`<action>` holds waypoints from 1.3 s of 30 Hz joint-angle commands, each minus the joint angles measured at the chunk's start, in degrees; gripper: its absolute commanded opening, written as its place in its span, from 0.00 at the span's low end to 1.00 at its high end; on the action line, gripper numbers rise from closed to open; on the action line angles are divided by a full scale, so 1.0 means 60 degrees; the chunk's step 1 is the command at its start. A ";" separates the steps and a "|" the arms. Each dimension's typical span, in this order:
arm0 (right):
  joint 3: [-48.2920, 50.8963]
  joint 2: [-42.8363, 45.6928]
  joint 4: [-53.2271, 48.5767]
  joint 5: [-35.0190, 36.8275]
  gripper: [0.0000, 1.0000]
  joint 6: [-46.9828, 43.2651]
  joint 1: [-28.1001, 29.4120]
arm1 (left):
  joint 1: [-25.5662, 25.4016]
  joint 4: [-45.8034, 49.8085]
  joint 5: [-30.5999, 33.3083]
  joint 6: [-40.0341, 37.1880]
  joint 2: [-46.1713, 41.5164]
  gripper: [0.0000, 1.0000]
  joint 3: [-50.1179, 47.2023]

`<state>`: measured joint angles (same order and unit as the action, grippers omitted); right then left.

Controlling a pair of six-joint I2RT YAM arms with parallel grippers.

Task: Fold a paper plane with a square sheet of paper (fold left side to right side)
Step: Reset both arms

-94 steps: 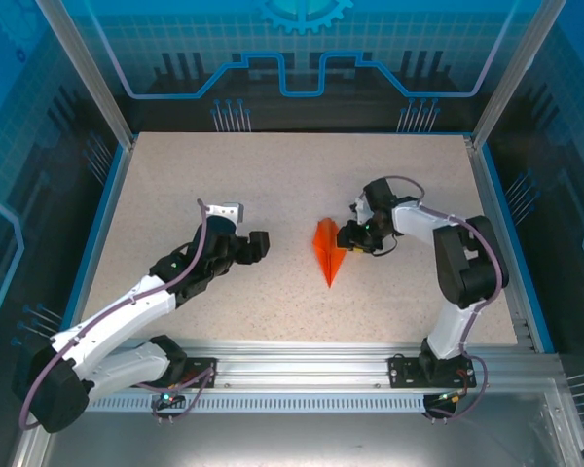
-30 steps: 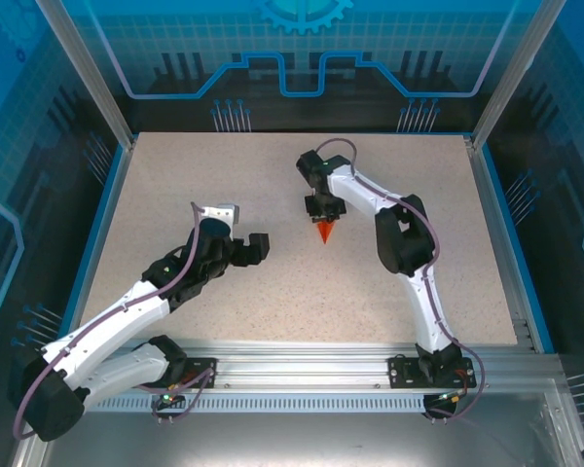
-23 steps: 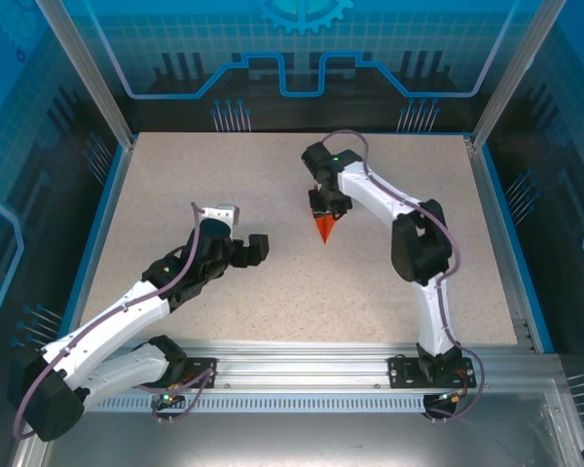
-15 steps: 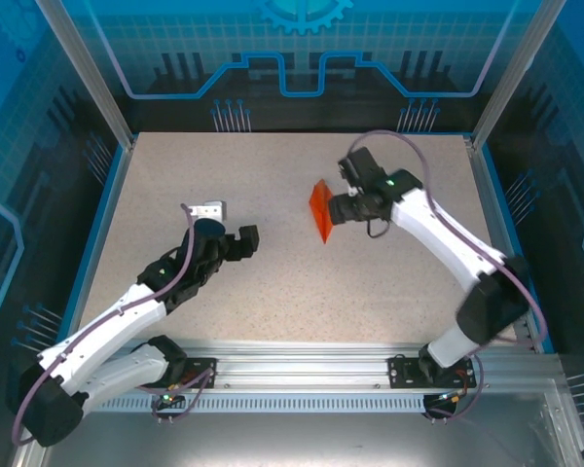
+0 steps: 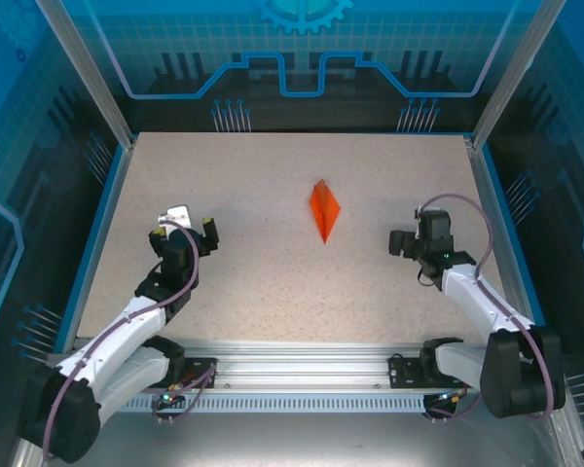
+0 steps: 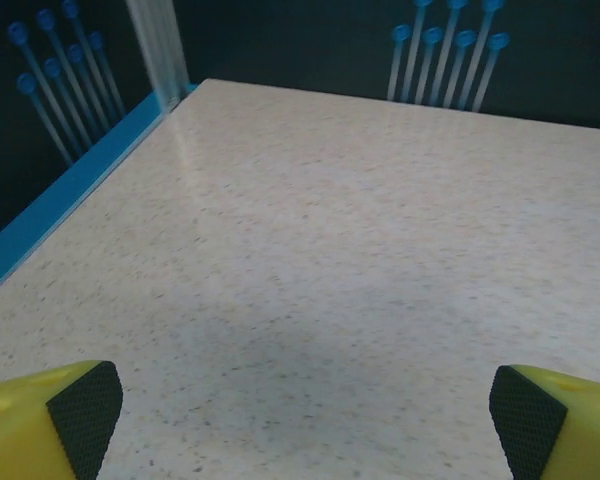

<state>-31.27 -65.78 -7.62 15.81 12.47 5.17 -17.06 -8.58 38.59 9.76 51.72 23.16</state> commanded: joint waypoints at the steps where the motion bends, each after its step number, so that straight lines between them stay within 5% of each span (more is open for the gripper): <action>1: 0.0430 -0.0593 0.3552 -0.0339 1.00 -0.0740 -0.0181 | 0.0535 -0.1756 -0.0595 -0.0397 0.0583 0.98 -0.0570; 9: 0.1142 -0.1728 0.6891 -0.0617 0.99 -0.1882 -0.0127 | 0.1106 -0.4932 -0.2101 -0.1403 0.2863 0.98 -0.1092; 21: 0.1193 -0.3417 0.8707 -0.1836 1.00 -0.2127 -0.0257 | 0.1935 -0.8274 -0.4523 -0.2110 0.5226 0.98 -0.1365; 29: 0.1153 -0.3380 0.8522 -0.2022 1.00 -0.2092 -0.0354 | 0.2723 -0.6289 -0.5400 -0.1513 0.5881 0.99 0.0035; 39: 0.1130 -0.3394 0.8506 -0.1888 1.00 -0.2173 -0.0226 | 0.2814 -0.6232 -0.5695 -0.1531 0.5882 0.98 0.0053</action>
<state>-23.83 -86.15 41.63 4.27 0.32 3.99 -0.54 -46.72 6.72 0.05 87.11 22.59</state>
